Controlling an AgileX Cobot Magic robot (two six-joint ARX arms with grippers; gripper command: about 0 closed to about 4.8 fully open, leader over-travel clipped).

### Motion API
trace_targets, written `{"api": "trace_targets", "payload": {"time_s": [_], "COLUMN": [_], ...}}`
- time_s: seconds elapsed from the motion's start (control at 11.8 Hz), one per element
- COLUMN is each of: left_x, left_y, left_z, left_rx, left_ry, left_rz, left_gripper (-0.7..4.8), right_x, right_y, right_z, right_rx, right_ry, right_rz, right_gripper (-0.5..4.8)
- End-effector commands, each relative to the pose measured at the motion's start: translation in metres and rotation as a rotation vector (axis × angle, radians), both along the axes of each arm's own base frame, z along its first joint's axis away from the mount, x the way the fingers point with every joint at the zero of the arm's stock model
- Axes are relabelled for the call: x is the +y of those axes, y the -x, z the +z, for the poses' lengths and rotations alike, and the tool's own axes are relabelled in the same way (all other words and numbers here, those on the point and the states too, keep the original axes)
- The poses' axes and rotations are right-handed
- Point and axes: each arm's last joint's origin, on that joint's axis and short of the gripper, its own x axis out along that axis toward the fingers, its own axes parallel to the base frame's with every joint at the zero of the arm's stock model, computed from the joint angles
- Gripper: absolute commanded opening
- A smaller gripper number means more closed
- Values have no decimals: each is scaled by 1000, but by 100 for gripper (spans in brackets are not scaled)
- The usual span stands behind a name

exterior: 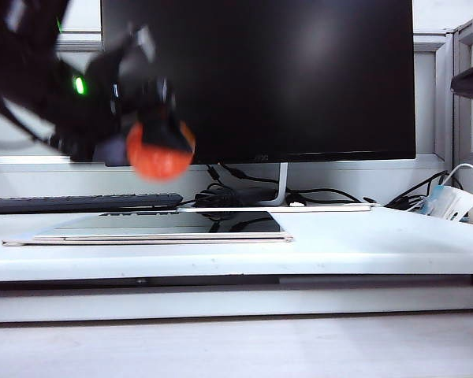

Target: Place the orange on the center of the mirror.

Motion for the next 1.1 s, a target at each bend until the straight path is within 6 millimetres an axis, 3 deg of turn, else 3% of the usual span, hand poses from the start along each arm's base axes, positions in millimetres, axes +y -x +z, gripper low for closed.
{"api": "trace_targets", "payload": {"time_s": [0.08,0.34,0.51,1.1], "left_x": [-4,-7,-9,-8], "left_y": [-5,-7,-6,-5], "left_z": [-14,-30,-30,-35], "left_rx": [41,96,112,145], "left_ry": [-6,-24,-2,-45], "left_rz": [-7,-32,-99,-36], "left_gripper": [348,348,349,354], "right_x": [0,0,0,0], "right_y": [0,0,0,0], "right_z": [0,-1,-1,-1], "right_rx": [-15,-12,-11,-12], "right_ry": [-3,-2,-1,-2], "right_rz": [1,-3,-3,1], "right_gripper": [-1,-1,-1,-1]}}
